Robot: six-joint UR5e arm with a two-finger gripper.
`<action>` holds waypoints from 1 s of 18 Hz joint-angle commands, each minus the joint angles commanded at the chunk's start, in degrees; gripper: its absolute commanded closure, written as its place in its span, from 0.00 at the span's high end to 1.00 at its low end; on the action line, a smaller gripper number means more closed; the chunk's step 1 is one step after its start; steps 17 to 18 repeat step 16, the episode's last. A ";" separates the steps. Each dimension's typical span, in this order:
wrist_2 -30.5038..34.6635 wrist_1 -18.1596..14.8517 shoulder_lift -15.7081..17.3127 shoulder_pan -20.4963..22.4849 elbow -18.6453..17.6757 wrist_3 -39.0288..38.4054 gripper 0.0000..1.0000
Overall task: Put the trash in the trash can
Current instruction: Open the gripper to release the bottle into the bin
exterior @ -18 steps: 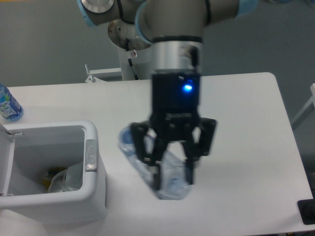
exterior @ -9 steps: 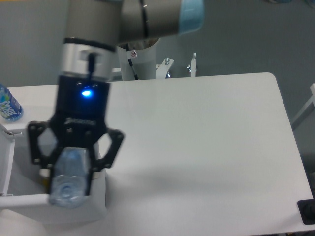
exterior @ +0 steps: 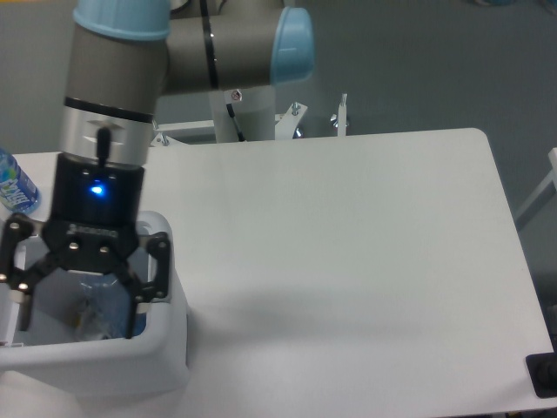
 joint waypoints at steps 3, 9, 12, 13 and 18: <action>5.60 -0.18 0.09 4.75 -1.32 7.63 1.00; 27.04 -2.10 1.93 10.82 -4.04 28.71 1.00; 31.72 -7.80 3.33 12.23 -5.18 40.49 1.00; 32.43 -10.08 4.21 12.49 -5.62 43.84 1.00; 32.61 -14.58 6.15 14.60 -6.95 50.10 1.00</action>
